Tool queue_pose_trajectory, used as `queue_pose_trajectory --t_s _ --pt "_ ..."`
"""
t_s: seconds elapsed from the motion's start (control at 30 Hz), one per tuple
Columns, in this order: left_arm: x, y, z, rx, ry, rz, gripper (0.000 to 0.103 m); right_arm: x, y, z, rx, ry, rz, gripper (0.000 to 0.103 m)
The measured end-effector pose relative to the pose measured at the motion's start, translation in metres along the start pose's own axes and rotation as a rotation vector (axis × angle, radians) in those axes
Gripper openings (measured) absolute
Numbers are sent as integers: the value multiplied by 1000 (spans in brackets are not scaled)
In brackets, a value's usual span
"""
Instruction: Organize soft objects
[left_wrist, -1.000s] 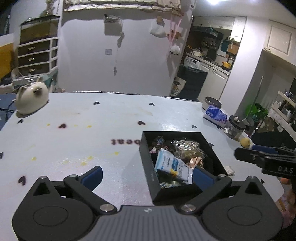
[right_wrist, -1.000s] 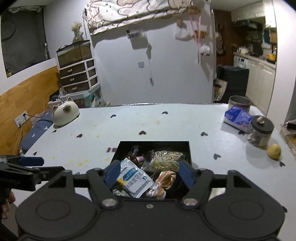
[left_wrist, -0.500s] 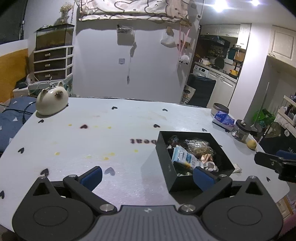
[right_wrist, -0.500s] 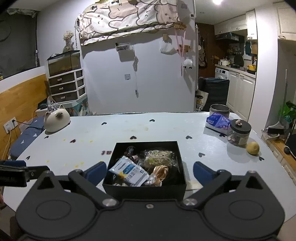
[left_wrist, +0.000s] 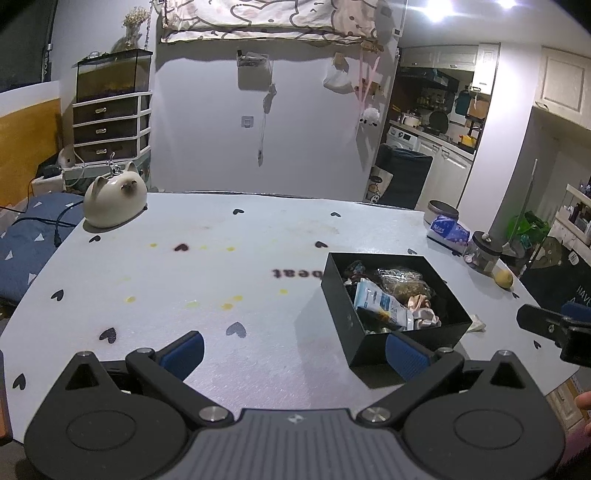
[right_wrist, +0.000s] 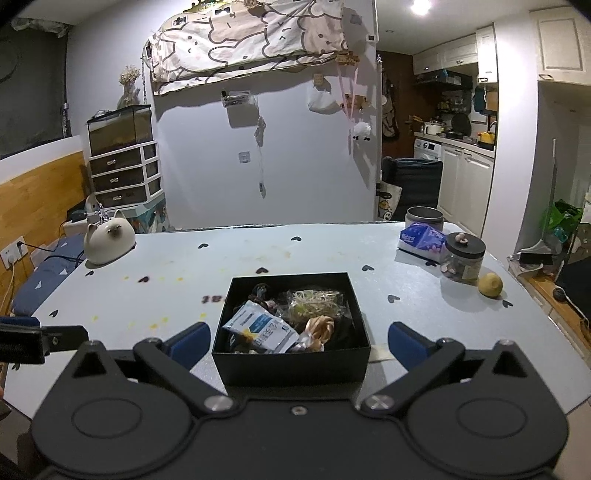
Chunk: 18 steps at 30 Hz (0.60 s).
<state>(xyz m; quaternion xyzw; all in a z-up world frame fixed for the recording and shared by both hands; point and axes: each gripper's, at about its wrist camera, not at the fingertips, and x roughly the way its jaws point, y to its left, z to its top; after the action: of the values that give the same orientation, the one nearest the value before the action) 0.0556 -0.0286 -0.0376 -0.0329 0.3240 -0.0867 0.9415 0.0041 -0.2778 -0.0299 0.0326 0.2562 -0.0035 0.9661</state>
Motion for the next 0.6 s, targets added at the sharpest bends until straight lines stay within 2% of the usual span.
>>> queue_pose_trajectory --t_s 0.6 --pt "-8 0 -3 7 -15 4 103 -3 5 -3 -8 -4 13 103"
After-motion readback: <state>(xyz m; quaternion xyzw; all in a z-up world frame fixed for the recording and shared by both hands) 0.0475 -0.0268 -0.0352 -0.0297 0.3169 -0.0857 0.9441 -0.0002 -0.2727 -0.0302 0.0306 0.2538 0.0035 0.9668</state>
